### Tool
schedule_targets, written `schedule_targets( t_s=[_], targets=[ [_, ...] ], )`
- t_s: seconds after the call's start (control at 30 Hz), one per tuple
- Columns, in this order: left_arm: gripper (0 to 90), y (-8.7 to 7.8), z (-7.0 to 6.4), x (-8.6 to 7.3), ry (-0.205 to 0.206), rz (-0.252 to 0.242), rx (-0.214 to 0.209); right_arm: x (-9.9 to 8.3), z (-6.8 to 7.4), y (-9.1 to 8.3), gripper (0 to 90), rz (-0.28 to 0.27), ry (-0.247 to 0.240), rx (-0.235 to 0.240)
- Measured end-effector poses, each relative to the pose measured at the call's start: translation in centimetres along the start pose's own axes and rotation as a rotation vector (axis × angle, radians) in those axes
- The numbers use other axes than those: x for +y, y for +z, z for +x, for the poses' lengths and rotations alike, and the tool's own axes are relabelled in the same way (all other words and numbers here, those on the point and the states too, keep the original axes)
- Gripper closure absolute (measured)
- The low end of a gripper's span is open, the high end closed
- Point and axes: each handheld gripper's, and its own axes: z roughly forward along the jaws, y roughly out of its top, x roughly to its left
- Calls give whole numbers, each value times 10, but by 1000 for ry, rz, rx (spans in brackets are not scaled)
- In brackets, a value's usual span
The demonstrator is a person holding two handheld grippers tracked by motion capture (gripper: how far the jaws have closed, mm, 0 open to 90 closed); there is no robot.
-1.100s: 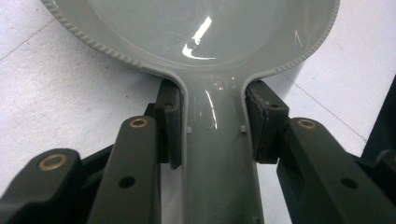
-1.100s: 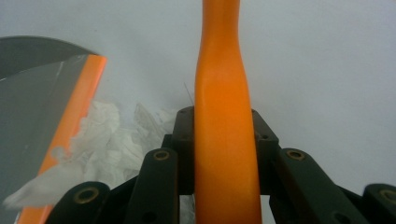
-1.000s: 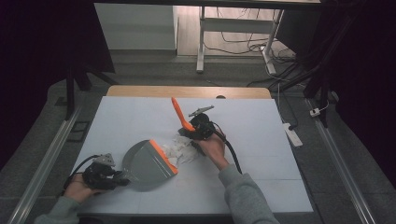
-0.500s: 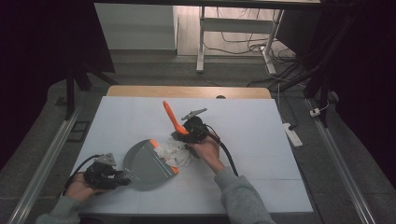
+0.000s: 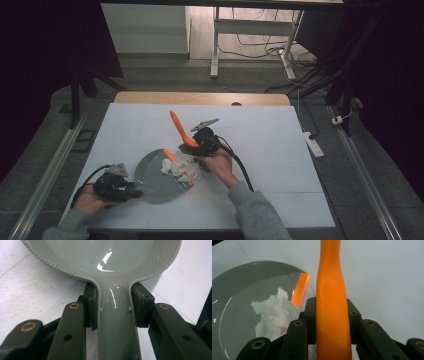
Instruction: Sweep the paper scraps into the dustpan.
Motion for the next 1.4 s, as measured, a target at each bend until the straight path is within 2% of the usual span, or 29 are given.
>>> schedule_targets(
  t_s=[0.43, 0.6, 0.83, 0.97, 1.07, 1.2, 1.4],
  targets=[
    [617, 2, -1, 2, 0, -2, 2, 3, 14, 5, 703, 0, -33, 38],
    [617, 2, -1, 3, -1, -2, 4, 5, 18, 4, 703, -10, -24, 61],
    [617, 3, -1, 4, 3, -1, 2, 9, 26, 6, 703, -14, -59, 89],
    [617, 3, -1, 4, 4, -1, 2, 13, 31, 2, 703, -37, -82, 101],
    [617, 3, -1, 4, 0, -3, 3, 17, 28, -9, 702, -80, -82, 91],
    [617, 3, -1, 4, 0, -3, 4, 20, 17, -26, 703, -125, -67, 52],
    [617, 3, -2, 4, -2, -3, 4, 16, -3, -44, 702, -148, -31, -16]
  ],
)
